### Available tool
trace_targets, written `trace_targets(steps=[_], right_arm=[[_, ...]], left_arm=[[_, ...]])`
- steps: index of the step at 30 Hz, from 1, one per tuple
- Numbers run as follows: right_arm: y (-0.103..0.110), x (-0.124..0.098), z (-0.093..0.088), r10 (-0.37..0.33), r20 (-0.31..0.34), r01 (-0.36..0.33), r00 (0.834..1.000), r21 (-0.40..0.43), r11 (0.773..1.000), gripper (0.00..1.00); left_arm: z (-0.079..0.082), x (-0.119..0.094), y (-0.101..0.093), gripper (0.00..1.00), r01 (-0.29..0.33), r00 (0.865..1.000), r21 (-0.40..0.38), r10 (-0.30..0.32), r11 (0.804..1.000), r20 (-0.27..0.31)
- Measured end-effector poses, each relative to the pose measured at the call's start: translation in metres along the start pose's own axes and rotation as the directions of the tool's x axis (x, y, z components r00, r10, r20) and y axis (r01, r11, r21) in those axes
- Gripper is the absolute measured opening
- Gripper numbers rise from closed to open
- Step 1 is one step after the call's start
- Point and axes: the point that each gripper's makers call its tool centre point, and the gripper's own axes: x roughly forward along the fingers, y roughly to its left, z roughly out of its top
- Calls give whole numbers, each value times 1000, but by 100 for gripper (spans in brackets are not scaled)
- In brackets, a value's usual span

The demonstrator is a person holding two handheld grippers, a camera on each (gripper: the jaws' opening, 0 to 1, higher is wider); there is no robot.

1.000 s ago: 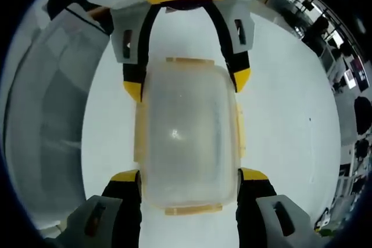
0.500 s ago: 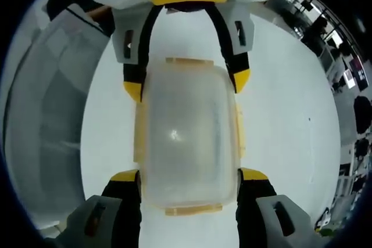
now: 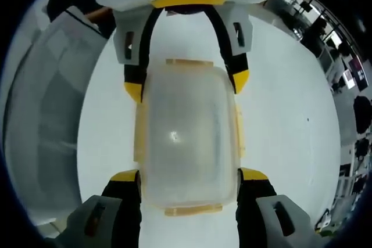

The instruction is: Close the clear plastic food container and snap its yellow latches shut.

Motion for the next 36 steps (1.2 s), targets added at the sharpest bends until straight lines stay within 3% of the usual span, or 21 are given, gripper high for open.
trace_targets(steps=[36], right_arm=[[-41,3,-7,5,12,-5,1000,-10,1000,66]], left_arm=[[7,8,39,81,-9,1000,-15,9,1000,1]])
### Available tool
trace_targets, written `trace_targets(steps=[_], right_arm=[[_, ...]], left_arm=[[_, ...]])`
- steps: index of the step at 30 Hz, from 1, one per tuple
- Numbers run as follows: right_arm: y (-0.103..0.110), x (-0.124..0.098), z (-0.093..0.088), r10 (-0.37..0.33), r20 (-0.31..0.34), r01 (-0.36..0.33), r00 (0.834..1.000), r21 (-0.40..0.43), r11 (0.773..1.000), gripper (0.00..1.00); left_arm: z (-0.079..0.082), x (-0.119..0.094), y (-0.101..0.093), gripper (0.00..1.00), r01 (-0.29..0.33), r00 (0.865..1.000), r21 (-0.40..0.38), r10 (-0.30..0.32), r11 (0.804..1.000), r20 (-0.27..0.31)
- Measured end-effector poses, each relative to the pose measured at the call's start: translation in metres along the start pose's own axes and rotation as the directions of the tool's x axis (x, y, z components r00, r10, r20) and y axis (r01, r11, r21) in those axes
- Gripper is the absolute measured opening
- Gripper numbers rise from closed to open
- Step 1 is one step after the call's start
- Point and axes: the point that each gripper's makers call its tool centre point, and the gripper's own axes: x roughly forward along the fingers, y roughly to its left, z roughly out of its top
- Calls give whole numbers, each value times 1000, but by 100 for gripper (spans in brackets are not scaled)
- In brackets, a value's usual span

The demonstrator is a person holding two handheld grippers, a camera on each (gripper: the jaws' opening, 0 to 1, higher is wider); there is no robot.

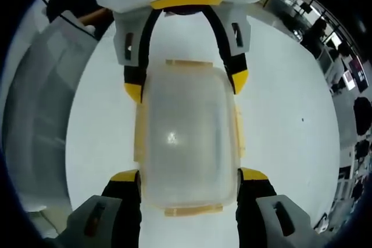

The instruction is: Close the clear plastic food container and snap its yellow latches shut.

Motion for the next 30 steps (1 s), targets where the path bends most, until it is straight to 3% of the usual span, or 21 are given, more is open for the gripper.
trace_targets(steps=[17,30], right_arm=[[-18,2,0,1,-6,-1,1000,-8,1000,66],[-19,3,0,-2,-5,2,1000,-9,1000,66]], left_arm=[[1,4,18,81,-3,1000,-6,3,1000,-2],[1,4,19,81,-2,1000,-9,2,1000,3]])
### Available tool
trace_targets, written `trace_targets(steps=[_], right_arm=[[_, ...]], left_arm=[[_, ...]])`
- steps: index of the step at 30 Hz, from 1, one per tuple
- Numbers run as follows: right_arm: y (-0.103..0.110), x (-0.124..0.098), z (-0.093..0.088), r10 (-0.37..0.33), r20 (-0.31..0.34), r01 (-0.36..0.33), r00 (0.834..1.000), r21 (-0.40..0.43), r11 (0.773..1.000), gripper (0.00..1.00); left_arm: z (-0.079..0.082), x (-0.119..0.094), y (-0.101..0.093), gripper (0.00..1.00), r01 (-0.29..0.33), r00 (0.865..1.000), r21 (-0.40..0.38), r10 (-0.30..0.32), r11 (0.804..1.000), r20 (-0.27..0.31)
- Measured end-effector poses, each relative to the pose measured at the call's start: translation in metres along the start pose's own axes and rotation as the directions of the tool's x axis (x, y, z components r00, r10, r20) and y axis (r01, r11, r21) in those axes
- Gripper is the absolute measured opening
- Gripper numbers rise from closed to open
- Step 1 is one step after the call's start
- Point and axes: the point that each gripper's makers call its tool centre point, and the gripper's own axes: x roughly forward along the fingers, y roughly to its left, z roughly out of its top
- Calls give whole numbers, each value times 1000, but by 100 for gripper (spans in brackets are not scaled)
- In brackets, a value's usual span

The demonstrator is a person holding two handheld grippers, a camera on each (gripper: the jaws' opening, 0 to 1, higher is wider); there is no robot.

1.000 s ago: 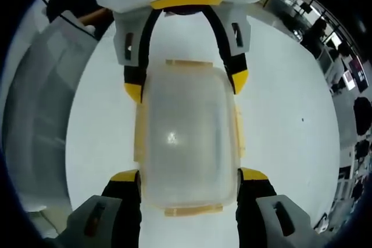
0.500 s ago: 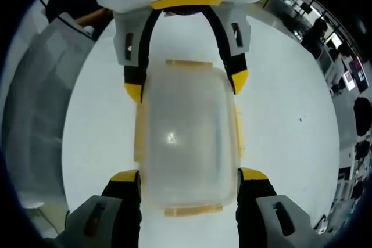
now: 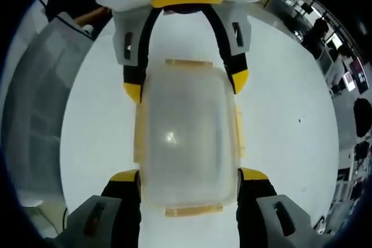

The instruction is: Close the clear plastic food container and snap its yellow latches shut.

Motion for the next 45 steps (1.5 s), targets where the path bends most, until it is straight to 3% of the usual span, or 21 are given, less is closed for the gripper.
trace_targets(steps=[15,21,27,45], right_arm=[[0,0,-1,-22,17,22,1000,16,1000,72],[-2,-8,6,-46,70,43,996,38,998,81],[0,-10,6,-62,76,59,995,49,997,89],[6,-22,-8,-122,88,109,989,135,985,89]], left_arm=[[0,-2,-2,83,-10,1000,46,10,999,0],[2,-5,-1,91,-24,1000,28,23,999,22],[2,-7,1,99,-47,998,12,47,999,34],[-1,-18,-7,99,-98,992,-34,100,995,72]])
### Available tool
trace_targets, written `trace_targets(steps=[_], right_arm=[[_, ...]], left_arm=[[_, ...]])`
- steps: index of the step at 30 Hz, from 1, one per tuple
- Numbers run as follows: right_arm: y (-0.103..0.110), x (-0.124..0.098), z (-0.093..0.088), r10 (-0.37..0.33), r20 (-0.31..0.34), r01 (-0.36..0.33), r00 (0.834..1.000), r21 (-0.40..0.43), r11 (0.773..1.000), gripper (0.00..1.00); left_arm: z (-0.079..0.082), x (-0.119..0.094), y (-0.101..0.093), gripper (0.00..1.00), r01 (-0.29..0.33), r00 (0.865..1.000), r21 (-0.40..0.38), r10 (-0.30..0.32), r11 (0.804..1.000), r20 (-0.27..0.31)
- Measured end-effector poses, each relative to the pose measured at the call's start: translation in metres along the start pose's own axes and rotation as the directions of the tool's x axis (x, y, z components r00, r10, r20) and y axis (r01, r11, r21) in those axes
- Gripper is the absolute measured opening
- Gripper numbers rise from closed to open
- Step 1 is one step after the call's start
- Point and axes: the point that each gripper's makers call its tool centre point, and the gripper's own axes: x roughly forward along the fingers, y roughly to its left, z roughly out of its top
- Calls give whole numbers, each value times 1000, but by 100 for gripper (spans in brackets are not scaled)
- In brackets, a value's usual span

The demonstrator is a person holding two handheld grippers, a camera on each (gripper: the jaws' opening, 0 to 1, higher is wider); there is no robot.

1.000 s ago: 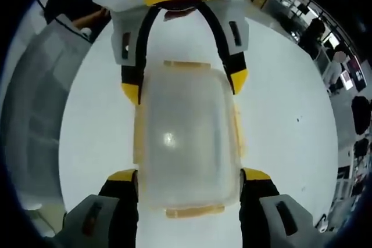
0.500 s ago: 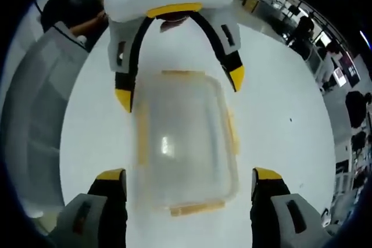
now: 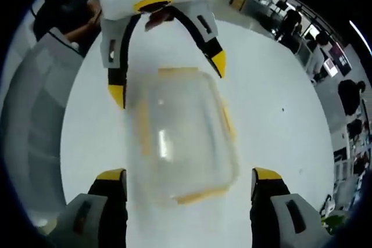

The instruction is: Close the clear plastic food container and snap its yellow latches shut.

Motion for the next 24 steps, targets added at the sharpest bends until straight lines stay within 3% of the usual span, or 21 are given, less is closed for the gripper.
trace_targets(steps=[9,13,24], right_arm=[[2,-6,-3,-34,12,34,999,36,999,89],[3,-9,-4,-48,21,47,999,57,997,89],[7,-17,-11,-97,52,88,994,156,984,89]], left_arm=[[-3,-9,2,99,-41,999,-67,43,997,30],[-2,-12,1,99,-52,996,-143,61,988,63],[-4,-21,-5,98,-80,990,-207,101,975,96]])
